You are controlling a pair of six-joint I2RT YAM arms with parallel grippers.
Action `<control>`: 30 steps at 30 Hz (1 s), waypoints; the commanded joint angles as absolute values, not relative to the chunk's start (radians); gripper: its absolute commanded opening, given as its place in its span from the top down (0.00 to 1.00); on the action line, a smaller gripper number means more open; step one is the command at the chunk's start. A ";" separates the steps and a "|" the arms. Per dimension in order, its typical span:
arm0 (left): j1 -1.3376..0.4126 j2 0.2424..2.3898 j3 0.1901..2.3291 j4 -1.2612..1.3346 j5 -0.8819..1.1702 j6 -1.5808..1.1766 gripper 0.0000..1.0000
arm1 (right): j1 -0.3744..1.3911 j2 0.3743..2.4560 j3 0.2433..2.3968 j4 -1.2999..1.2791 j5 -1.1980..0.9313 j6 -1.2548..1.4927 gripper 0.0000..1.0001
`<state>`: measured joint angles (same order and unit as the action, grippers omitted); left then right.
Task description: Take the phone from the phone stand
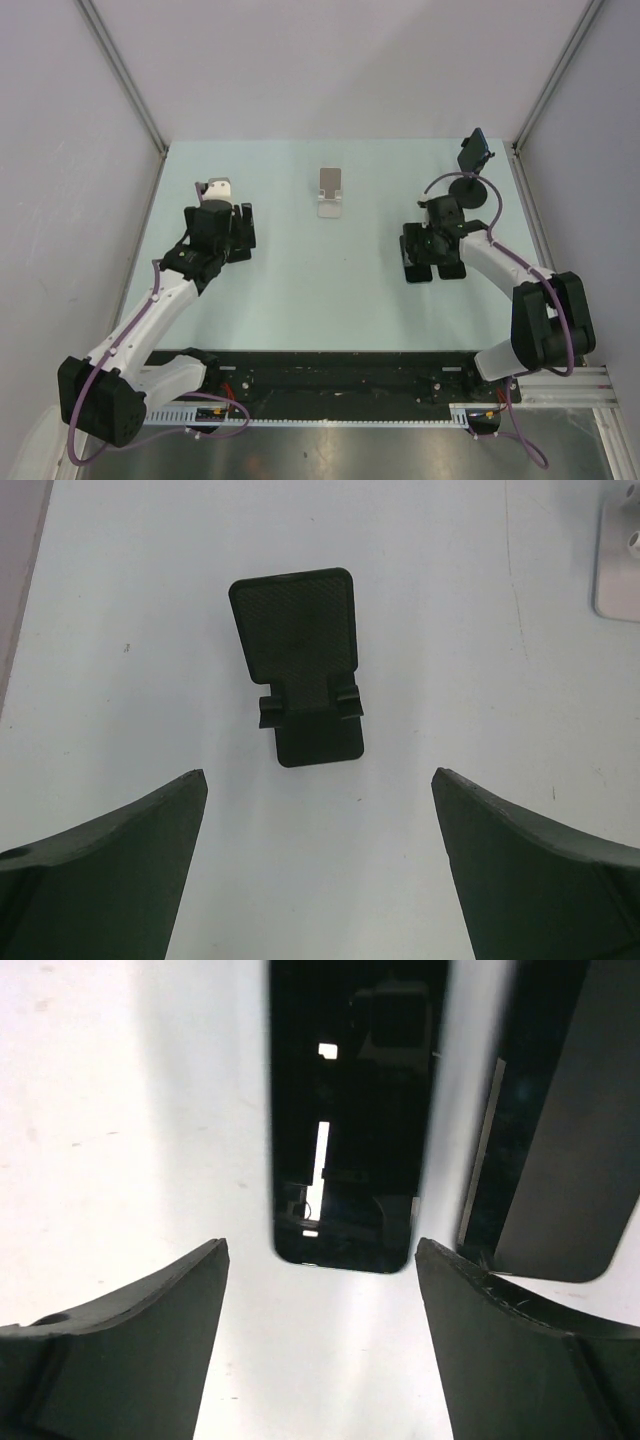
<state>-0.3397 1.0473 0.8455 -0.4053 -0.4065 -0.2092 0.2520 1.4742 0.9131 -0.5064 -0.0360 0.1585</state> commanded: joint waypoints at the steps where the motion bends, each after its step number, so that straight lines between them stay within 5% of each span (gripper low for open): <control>1: -0.333 1.051 0.845 -0.377 -0.394 -0.215 0.00 | 0.359 1.443 0.966 -0.473 0.011 0.207 0.17; 17: -0.322 1.054 0.845 -0.377 -0.394 -0.210 0.00 | 0.499 1.689 1.071 -0.342 -0.117 0.282 0.02; 30: -0.318 1.055 0.845 -0.377 -0.397 -0.206 0.00 | 0.453 1.727 1.081 -0.396 -0.049 0.244 0.00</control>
<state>-0.3244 1.0569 0.8452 -0.4053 -0.3920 -0.2089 0.4744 1.7279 1.0435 -0.3801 -0.0864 0.2653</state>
